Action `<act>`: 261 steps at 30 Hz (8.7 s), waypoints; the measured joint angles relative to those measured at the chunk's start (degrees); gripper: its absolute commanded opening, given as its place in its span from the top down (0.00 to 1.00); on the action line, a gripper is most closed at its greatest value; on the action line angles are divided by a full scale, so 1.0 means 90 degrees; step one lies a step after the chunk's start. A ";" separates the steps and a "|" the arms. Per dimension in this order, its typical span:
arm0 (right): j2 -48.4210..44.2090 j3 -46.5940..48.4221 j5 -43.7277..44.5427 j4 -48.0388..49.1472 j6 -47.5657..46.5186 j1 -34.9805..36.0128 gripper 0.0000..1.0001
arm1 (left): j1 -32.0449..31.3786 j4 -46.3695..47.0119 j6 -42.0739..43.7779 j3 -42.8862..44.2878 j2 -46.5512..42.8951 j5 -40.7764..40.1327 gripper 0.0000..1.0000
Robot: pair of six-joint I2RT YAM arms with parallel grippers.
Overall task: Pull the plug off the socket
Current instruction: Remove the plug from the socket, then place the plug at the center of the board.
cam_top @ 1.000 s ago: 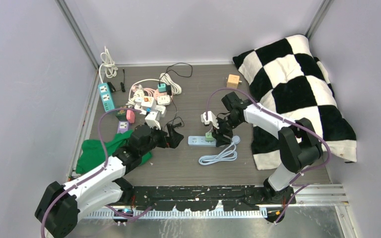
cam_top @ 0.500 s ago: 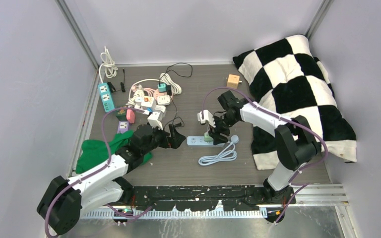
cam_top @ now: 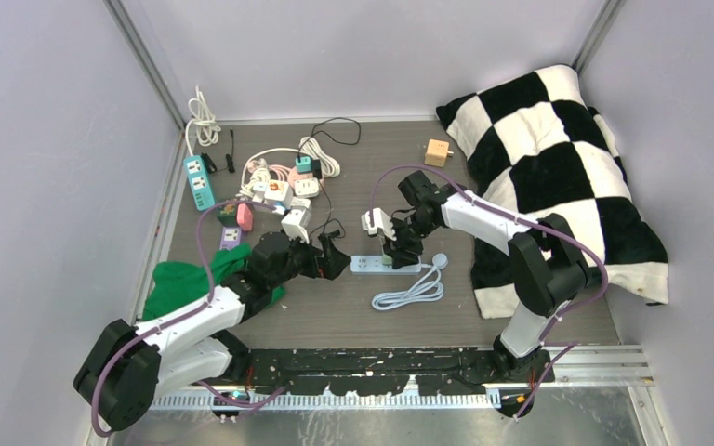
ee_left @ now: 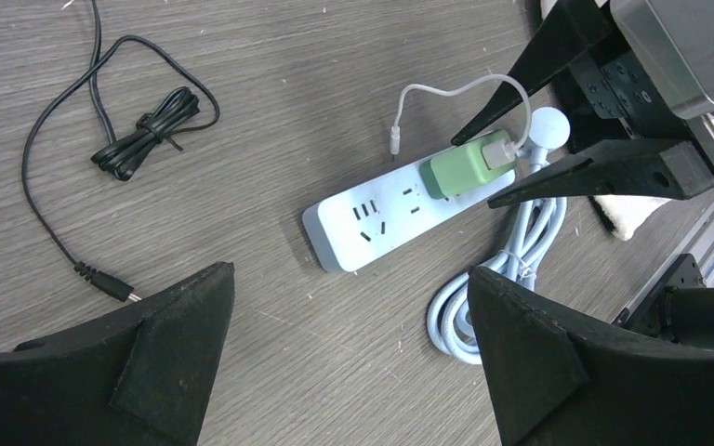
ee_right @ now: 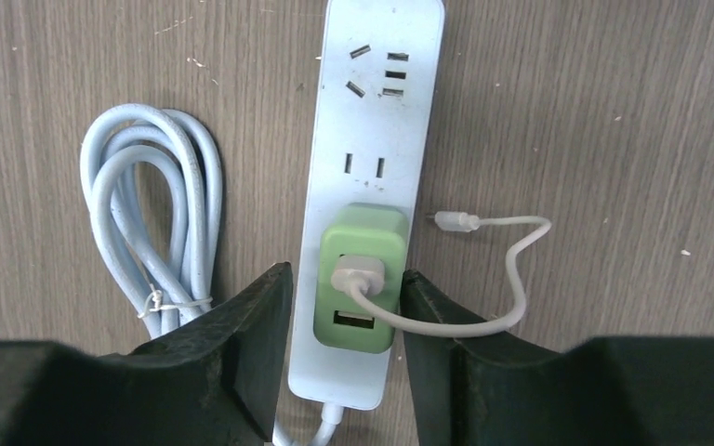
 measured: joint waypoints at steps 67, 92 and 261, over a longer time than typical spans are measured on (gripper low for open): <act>-0.0311 -0.0126 -0.0702 -0.1219 -0.1175 -0.0571 0.99 | -0.0804 0.3009 0.4379 0.0214 0.3512 0.2895 0.04; -0.0311 -0.0403 -0.0573 -0.0692 -0.0729 -0.0508 0.99 | -0.0984 0.3738 0.4483 0.0214 0.4233 0.2574 1.00; -0.0274 0.0998 0.1049 0.1331 0.5066 -0.3075 0.98 | -0.1073 0.3308 0.3927 0.0216 0.4002 0.2339 1.00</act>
